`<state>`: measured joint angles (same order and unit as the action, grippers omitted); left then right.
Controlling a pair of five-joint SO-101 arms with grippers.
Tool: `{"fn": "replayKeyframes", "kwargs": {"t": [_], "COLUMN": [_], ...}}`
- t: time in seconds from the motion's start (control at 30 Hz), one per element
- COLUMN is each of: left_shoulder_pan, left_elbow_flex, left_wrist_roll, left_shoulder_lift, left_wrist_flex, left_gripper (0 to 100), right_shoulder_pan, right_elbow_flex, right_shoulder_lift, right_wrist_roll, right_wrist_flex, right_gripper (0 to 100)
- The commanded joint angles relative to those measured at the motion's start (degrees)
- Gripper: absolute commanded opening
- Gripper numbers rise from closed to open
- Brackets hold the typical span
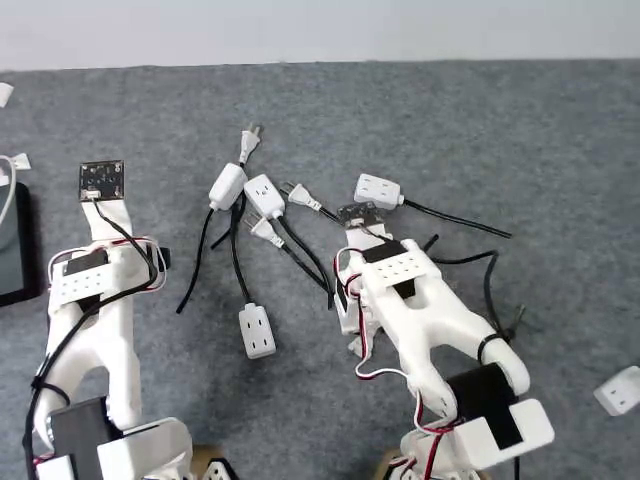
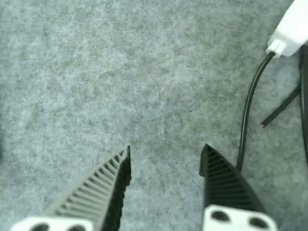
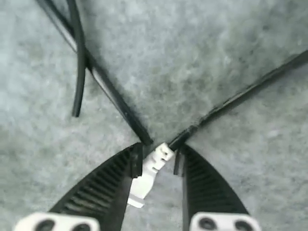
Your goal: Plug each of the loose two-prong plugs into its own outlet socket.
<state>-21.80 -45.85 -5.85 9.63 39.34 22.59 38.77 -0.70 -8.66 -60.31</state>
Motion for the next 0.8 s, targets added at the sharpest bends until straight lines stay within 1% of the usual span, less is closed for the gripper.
{"fn": "replayKeyframes", "kwargs": {"t": [0.0, 0.2, 0.3, 0.33, 0.5, 0.6, 0.7, 0.77], "left_shoulder_pan": [0.62, 0.62, 0.62, 0.62, 0.62, 0.62, 0.62, 0.62], "left_elbow_flex": [3.12, 3.12, 3.12, 3.12, 3.12, 3.12, 3.12, 3.12], "left_wrist_roll": [-0.53, -0.53, -0.53, -0.53, -0.53, -0.53, -0.62, -0.62], "left_shoulder_lift": [0.26, 0.26, 0.26, 0.26, 0.26, 0.26, 0.26, 0.26], "left_wrist_flex": [0.44, 0.44, 0.44, 0.44, 0.26, 0.26, 0.26, 0.26], "left_gripper": [22, 22, 22, 22, 22, 22, 22, 22], "right_shoulder_pan": [0.31, 0.57, 0.48, 0.4, 0.04, -1.36, -4.79, -7.96], "right_elbow_flex": [0.35, -0.44, -0.44, -0.35, -0.62, -0.97, -1.76, -2.81], "right_shoulder_lift": [-1.27, 0.4, 0.4, 0.4, 0.4, 0.31, -1.27, -3.65], "right_wrist_roll": [-1.49, -0.62, 0.97, 1.67, 5.8, 10.55, 18.02, 24.53], "right_wrist_flex": [1.45, 1.1, 1.01, 0.75, -2.68, -4.53, -6.29, -7.16], "right_gripper": [8.3, 7.4, 0.1, 1.4, 0.8, 0.8, 0.8, 0.8]}}
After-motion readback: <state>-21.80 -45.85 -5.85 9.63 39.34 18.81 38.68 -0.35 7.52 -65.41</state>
